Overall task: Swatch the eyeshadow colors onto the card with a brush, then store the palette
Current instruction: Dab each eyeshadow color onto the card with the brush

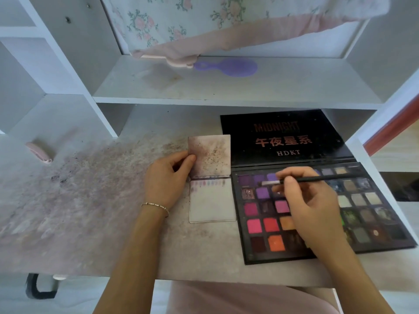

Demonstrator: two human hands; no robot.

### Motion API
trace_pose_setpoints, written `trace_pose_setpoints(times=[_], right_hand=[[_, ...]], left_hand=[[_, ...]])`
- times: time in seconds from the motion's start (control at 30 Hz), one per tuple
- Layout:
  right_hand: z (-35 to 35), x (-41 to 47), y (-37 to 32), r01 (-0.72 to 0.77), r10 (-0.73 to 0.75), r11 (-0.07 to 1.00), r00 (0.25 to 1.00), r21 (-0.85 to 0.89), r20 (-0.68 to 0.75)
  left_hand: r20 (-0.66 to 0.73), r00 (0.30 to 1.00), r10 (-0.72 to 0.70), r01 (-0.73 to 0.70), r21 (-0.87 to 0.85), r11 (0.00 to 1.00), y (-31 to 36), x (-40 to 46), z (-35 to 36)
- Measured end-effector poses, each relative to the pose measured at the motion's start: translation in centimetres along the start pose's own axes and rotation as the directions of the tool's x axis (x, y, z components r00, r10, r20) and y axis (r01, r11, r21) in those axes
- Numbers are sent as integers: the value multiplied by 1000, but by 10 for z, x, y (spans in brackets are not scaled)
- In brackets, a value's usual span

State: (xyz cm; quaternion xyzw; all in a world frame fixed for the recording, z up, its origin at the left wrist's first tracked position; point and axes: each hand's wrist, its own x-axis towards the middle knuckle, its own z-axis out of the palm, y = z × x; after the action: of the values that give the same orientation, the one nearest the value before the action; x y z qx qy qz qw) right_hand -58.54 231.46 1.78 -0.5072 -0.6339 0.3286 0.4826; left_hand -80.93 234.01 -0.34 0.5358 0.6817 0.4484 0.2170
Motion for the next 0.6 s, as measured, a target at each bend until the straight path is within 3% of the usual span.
trace_pose_setpoints(times=[0.27,0.6], right_hand=[[-26,-8,17,-16,5,993,996,-120,-85],[-23,-8,15,7,-1,976,1000,-219,29]], left_hand=[[-8,1000,24,-24,11,1000,-2,1,1],[-8,999,47,-47,18,999,-3,2,1]])
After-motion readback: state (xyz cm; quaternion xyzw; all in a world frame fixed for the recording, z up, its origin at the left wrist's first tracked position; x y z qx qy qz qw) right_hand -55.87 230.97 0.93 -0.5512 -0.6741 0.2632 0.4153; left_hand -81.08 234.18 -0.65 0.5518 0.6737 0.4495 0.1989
